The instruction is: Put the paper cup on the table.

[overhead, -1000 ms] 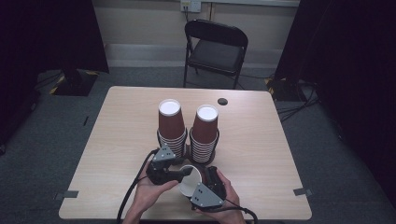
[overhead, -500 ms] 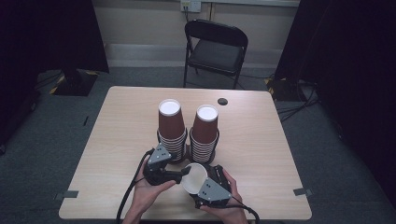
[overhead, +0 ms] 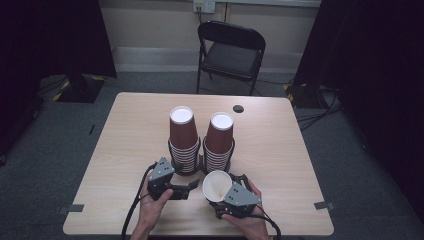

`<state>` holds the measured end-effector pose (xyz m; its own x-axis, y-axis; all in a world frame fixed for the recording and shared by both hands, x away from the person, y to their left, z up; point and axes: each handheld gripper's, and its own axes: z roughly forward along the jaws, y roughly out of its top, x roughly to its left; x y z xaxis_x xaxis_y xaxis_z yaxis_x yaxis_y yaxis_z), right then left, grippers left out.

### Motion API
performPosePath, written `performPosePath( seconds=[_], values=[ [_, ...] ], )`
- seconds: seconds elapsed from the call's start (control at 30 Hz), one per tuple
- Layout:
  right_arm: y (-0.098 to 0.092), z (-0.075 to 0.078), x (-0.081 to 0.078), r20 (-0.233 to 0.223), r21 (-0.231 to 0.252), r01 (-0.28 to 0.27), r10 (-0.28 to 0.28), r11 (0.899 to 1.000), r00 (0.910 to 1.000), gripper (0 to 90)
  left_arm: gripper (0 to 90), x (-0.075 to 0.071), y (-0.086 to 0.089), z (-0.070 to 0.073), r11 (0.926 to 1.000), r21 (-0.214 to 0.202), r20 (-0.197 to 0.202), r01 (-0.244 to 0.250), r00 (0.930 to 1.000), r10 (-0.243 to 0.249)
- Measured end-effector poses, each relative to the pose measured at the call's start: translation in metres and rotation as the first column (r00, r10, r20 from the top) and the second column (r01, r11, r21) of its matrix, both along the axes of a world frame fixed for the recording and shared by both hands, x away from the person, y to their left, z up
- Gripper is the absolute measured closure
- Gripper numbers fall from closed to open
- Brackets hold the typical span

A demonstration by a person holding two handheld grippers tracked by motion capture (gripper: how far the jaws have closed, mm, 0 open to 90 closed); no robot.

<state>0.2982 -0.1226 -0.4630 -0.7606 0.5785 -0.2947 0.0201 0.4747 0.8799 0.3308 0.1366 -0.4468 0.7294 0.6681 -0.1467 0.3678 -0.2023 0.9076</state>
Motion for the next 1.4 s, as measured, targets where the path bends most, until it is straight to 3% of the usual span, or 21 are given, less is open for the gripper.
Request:
performPosePath(
  seconds=[0.1, 0.23, 0.47, 0.57, 0.77, 0.93, 1.07, 1.13, 1.3, 1.4],
  values=[
    [-0.006, 0.000, 0.003, -0.019, 0.024, 0.016, -0.016, 1.000, 0.9997, 11.1, 20.0, 0.000, 0.005, -0.006, 1.0000, -0.009, 0.013, -0.005, 0.9999, 0.005],
    [-0.016, -0.001, 0.007, -0.042, 0.063, 0.055, -0.052, 0.996, 0.9977, 10.7, 19.7, 0.001, 0.011, -0.016, 0.9984, -0.001, 0.014, -0.057, 0.9983, 0.057],
    [-0.033, -0.002, 0.016, -0.075, 0.129, 0.127, -0.118, 0.983, 0.9901, 10.3, 16.5, -0.003, 0.024, -0.029, 0.9897, -0.005, 0.040, -0.143, 0.9889, 0.143],
    [-0.042, -0.002, 0.020, -0.114, 0.173, 0.163, -0.145, 0.971, 0.9829, 10.3, 16.5, -0.005, 0.026, -0.033, 0.9857, -0.006, 0.053, -0.169, 0.9843, 0.169],
    [-0.058, -0.001, 0.031, -0.137, 0.226, 0.227, -0.200, 0.947, 0.9703, 10.3, 16.2, -0.012, 0.032, -0.038, 0.9735, -0.029, 0.078, -0.227, 0.9704, 0.229],
    [-0.069, 0.003, 0.041, -0.172, 0.249, 0.303, -0.266, 0.920, 0.9486, 10.3, 15.6, -0.016, 0.035, -0.041, 0.9629, -0.017, 0.102, -0.269, 0.9575, 0.270],
    [-0.076, 0.004, 0.051, -0.184, 0.261, 0.352, -0.311, 0.899, 0.9323, 10.3, 15.5, -0.020, 0.034, -0.044, 0.9512, -0.009, 0.131, -0.308, 0.9427, 0.307],
    [-0.079, 0.003, 0.057, -0.181, 0.262, 0.370, -0.332, 0.891, 0.9258, 10.3, 15.5, -0.021, 0.032, -0.045, 0.9396, 0.007, 0.159, -0.342, 0.9280, 0.337],
    [-0.086, -0.002, 0.076, -0.188, 0.293, 0.413, -0.372, 0.862, 0.9091, 10.3, 15.5, -0.021, 0.034, -0.048, 0.9350, 0.005, 0.167, -0.355, 0.9221, 0.349],
    [-0.088, -0.003, 0.086, -0.189, 0.286, 0.423, -0.382, 0.860, 0.9045, 10.2, 15.4, -0.021, 0.035, -0.048, 0.9316, -0.003, 0.173, -0.363, 0.9174, 0.358]
  ],
)
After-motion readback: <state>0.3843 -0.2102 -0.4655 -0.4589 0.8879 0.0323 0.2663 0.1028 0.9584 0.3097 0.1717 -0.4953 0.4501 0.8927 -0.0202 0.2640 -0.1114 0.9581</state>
